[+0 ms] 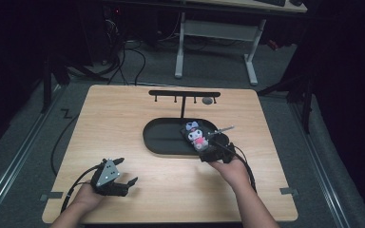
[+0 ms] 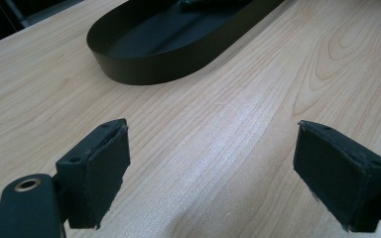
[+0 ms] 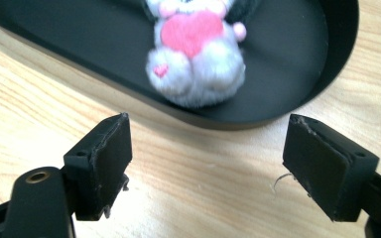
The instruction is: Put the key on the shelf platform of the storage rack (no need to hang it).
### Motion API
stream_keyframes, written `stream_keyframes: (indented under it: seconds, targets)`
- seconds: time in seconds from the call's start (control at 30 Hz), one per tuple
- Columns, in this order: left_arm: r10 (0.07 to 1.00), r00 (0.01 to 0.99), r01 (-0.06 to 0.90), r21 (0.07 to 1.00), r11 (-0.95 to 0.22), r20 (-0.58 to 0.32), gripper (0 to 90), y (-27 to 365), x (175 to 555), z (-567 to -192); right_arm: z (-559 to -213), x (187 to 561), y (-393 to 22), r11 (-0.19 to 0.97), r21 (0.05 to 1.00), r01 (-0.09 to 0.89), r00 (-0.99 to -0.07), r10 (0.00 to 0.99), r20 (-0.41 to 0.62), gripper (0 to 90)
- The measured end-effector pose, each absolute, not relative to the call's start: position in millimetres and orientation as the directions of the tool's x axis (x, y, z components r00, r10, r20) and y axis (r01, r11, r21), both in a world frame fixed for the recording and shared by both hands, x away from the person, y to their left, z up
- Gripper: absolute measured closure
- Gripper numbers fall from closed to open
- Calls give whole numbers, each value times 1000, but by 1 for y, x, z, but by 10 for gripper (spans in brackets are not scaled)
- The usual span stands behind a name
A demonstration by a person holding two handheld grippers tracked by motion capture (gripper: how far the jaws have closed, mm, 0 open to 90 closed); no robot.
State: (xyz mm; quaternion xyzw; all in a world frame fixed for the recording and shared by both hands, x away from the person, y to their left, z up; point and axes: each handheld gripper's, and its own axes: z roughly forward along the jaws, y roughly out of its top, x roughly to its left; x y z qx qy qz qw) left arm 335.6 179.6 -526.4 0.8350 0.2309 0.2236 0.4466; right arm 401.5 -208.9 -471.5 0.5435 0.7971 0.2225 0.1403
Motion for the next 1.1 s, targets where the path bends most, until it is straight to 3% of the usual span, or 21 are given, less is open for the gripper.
stream_keyframes:
  seconds: [0.3, 0.67, 0.9, 1.1]
  targets:
    - [587, 793, 189, 849, -494, 165, 154, 179, 336, -527, -486, 366, -218, 325, 575, 750, -381, 924, -24, 169]
    - [586, 793, 188, 848, -496, 167, 154, 178, 336, -527, -512, 317, -227, 279, 651, 706, -369, 929, 1, 157]
    - [586, 794, 190, 848, -494, 163, 154, 178, 337, -527, -522, 283, -231, 276, 746, 607, -342, 937, -68, 153]
    - [584, 795, 191, 846, -498, 164, 154, 178, 337, -526, -524, 278, -238, 241, 737, 631, -333, 943, -23, 151]
